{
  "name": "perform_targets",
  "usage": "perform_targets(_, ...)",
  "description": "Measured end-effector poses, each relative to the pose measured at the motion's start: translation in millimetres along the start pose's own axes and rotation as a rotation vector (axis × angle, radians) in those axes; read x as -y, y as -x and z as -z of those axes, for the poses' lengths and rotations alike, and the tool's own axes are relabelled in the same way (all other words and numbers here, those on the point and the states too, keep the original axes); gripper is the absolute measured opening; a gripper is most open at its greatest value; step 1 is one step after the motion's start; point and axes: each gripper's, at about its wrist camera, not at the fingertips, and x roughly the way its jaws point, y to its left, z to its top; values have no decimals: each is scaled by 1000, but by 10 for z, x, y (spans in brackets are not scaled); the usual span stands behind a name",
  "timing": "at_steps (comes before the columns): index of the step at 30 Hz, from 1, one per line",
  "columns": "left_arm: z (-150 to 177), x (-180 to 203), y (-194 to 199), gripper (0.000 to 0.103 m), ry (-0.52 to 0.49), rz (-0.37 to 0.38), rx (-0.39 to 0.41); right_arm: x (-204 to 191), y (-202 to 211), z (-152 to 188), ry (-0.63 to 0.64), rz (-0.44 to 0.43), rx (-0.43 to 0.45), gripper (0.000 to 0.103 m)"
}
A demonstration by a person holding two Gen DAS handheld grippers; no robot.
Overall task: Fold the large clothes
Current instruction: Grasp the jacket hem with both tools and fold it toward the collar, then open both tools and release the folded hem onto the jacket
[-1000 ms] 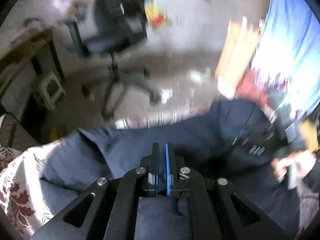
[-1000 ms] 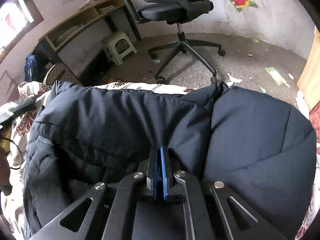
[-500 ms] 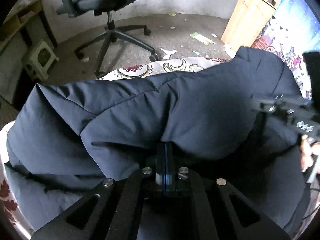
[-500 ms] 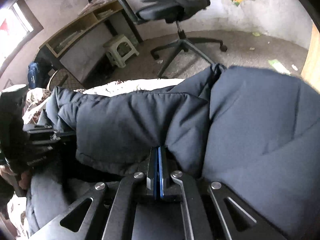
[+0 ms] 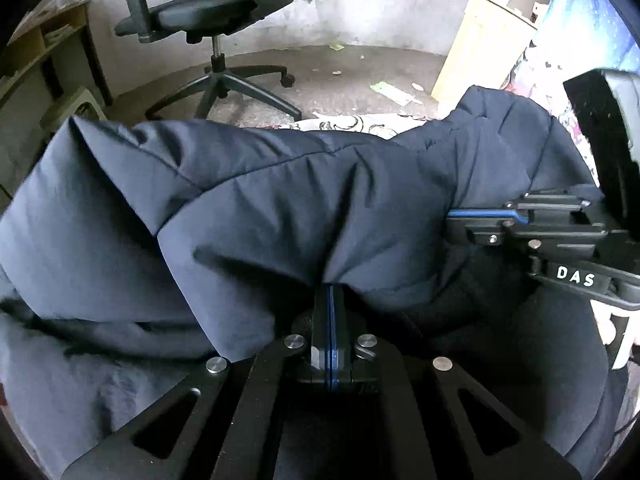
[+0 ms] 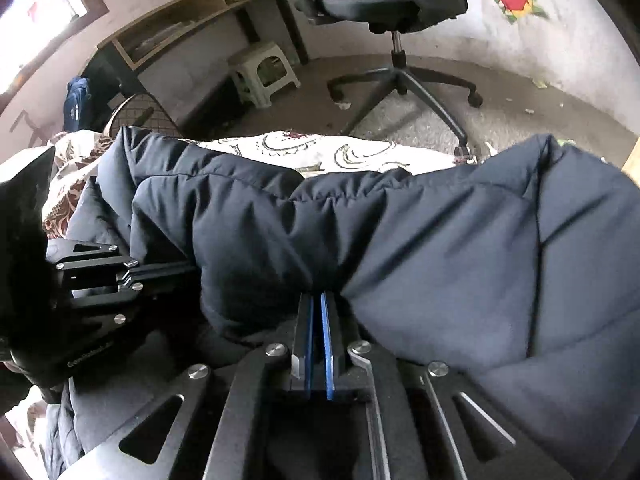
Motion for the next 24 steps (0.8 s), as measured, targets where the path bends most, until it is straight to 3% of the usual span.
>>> perform_targets(10, 95, 68, 19, 2, 6, -25, 79, 36, -93, 119, -5, 10, 105, 2)
perform_targets(24, 218, 55, 29, 2, 21, -13, 136, 37, -100, 191, -10, 12, 136, 1)
